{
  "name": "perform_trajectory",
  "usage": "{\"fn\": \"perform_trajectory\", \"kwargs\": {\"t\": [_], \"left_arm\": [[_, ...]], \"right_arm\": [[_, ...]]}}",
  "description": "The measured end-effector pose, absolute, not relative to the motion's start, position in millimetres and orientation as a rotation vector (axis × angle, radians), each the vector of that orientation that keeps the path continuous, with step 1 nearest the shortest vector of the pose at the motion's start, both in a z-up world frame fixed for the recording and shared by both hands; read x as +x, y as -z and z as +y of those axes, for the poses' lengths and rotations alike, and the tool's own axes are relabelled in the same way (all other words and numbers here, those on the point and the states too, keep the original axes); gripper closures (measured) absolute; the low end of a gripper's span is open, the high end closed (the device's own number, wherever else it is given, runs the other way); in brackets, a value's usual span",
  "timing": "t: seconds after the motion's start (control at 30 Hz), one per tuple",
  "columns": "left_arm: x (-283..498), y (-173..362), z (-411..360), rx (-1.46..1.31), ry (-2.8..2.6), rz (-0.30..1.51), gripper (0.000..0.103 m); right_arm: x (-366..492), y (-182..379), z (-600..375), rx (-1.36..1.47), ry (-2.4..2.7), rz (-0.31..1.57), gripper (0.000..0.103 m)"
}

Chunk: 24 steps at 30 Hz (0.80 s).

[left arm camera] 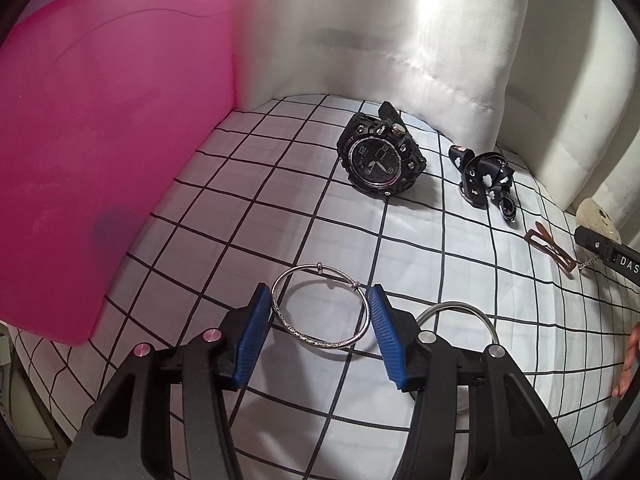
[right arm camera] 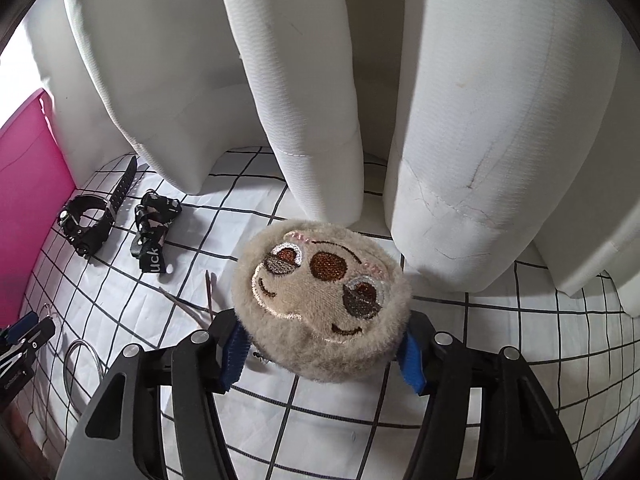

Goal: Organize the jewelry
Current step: 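Grasp the silver bangle with the left tool while the right tool grasps the beige plush pouch, then carry the bangle and plush pouch into the pink tub and open both tools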

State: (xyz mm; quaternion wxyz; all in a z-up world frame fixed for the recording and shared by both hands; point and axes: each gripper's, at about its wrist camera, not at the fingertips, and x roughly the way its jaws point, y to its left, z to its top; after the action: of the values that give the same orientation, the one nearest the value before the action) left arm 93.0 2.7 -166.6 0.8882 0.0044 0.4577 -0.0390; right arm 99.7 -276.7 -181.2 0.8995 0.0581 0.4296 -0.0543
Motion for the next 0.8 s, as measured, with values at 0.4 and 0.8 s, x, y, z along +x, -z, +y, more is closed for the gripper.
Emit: {"fn": "perform_trajectory", "kwargs": {"t": [0.4, 0.8], "left_arm": [[74, 127, -4, 0.0, 0.164, 0.893, 0.054], [73, 43, 13, -0.038, 0.211, 0.766, 0.054]], "right_arm": [[65, 135, -256, 0.106, 0.074, 0.831, 0.044], [36, 57, -208, 0.065, 0.003, 0.721, 0.044]]}}
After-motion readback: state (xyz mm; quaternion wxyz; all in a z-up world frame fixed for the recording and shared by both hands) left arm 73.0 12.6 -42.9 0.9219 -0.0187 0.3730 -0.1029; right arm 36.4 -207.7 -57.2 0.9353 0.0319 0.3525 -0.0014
